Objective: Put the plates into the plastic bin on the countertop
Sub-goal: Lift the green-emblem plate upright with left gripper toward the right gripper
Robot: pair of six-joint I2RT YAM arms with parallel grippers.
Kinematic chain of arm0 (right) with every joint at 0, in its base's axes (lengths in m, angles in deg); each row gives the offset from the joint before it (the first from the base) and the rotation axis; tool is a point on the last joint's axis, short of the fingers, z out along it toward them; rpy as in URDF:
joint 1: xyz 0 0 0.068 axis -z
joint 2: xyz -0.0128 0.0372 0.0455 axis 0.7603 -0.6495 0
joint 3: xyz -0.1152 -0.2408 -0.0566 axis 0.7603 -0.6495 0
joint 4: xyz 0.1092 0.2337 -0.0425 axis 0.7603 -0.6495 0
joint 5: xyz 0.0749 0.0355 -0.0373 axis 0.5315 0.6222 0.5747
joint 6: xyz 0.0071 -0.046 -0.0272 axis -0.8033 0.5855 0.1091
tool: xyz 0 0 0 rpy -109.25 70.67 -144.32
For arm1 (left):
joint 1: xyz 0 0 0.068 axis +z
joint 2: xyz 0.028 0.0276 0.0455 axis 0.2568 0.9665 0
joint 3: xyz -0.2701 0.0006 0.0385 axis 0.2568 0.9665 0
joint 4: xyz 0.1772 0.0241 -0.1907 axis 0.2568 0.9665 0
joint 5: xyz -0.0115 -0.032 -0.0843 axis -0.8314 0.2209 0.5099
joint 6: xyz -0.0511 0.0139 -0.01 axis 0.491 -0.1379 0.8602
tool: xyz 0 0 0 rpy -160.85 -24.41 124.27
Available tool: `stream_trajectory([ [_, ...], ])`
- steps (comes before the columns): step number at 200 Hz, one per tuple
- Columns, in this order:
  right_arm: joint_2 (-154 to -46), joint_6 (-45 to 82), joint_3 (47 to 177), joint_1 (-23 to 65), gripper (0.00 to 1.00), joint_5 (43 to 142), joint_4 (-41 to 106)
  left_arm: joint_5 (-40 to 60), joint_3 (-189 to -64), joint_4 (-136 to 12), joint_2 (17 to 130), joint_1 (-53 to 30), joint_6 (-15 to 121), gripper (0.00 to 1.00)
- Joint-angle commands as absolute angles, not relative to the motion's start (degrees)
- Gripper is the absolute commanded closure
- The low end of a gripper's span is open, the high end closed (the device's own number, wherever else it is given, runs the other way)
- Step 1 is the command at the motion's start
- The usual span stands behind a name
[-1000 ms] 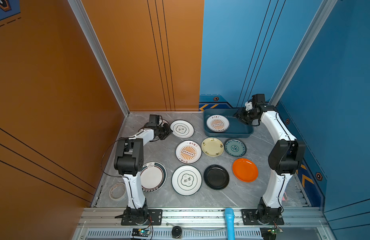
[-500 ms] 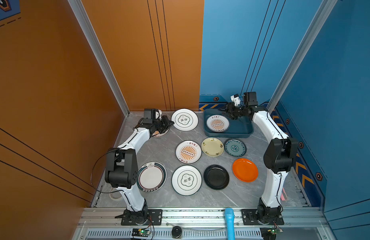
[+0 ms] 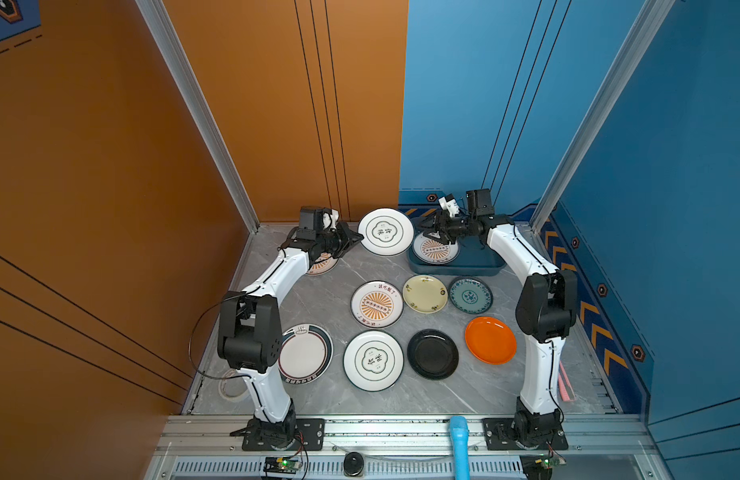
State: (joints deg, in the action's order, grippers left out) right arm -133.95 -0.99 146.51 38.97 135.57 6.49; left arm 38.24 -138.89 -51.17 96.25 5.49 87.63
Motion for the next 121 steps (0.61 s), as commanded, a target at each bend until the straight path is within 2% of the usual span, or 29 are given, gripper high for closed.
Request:
stream_trajectory([
  [1, -134.18, -0.12, 148.07, 38.51, 0.44, 137.27, 5.71, 40.24, -141.46, -53.78, 97.73, 4.32, 88.74, 1.0],
  [78, -134.8, -0.1, 147.98, 38.07, 0.48, 138.15, 5.44, 39.26, -145.8, -56.16, 101.62, 0.95, 91.05, 1.0],
  [99, -134.85, -0.09, 147.89, 38.06, 0.51, 138.17, 5.35, 39.52, -147.57, -56.2, 102.94, 0.26, 91.49, 1.0],
  [121, -135.11, -0.19, 147.87, 38.04, 0.59, 138.37, 5.36, 39.7, -148.93, -56.2, 104.08, -0.39, 91.82, 1.0],
])
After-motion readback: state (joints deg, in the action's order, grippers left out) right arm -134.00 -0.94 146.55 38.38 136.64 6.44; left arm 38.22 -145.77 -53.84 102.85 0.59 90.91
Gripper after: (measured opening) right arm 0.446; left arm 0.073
